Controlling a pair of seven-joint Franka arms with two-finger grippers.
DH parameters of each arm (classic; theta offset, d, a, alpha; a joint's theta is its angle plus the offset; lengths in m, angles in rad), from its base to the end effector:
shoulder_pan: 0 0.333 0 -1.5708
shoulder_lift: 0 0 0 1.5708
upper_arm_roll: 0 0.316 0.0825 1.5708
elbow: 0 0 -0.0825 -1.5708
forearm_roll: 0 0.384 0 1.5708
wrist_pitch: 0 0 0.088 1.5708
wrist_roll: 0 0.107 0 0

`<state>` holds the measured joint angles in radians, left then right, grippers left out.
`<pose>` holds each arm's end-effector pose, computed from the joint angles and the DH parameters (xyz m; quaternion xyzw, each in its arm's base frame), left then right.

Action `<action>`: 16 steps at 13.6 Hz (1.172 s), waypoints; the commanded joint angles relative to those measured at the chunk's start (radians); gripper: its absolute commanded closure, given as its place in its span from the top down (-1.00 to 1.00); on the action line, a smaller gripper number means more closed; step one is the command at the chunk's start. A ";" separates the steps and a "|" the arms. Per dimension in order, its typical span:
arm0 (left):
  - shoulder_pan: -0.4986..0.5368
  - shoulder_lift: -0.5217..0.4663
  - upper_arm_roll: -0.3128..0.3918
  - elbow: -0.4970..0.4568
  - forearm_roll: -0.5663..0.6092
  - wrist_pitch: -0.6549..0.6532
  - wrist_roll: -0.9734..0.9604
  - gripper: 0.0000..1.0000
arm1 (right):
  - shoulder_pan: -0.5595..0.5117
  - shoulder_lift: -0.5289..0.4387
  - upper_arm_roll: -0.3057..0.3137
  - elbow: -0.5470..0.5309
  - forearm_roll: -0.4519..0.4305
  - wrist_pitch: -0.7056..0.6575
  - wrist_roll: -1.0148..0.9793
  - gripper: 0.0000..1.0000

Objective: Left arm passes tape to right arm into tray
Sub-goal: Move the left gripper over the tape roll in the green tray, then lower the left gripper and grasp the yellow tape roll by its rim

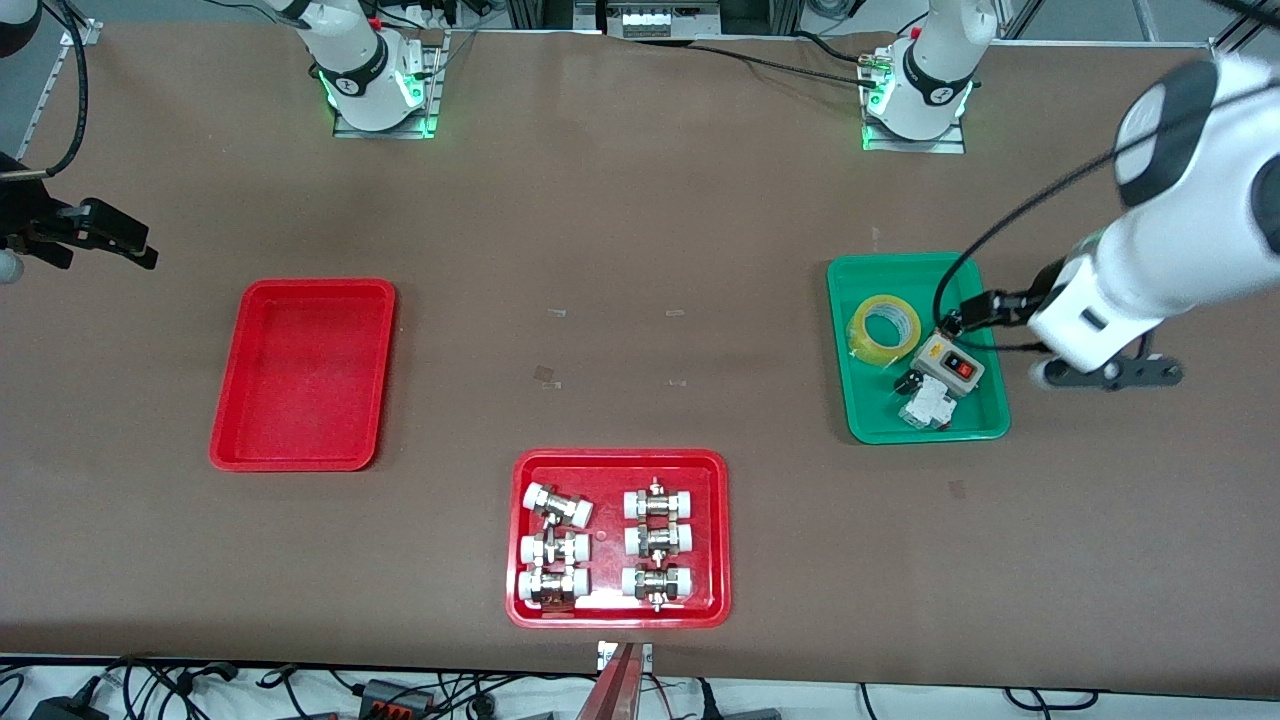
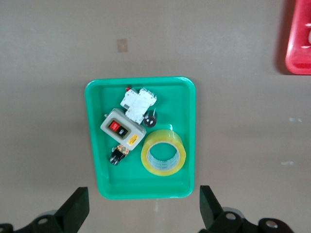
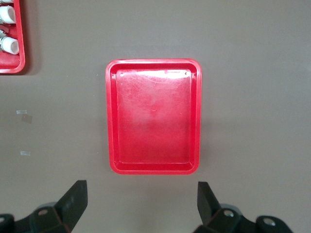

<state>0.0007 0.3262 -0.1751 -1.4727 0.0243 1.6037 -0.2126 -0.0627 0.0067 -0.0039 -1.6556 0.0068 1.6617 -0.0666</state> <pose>0.6301 -0.0942 0.4800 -0.9952 -0.0193 0.0963 0.0024 0.5613 -0.0368 0.5885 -1.0000 0.0003 0.0001 0.0034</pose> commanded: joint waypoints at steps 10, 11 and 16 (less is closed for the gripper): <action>0.067 -0.092 -0.004 -0.762 0.000 0.654 0.007 1.00 | -0.005 -0.004 0.005 -0.010 -0.011 -0.008 -0.012 1.00; 0.065 -0.090 -0.004 -0.764 0.000 0.654 0.006 1.00 | -0.006 -0.005 0.005 -0.013 -0.011 -0.010 -0.012 1.00; 0.056 -0.079 -0.006 -0.793 0.000 0.671 -0.001 1.00 | -0.008 -0.005 0.005 -0.013 -0.011 -0.033 -0.009 1.00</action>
<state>0.0596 0.2805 -0.1784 -2.2329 0.0248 2.2589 -0.2130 -0.0635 0.0088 -0.0039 -1.6642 0.0064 1.6379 -0.0666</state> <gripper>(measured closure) 0.000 0.000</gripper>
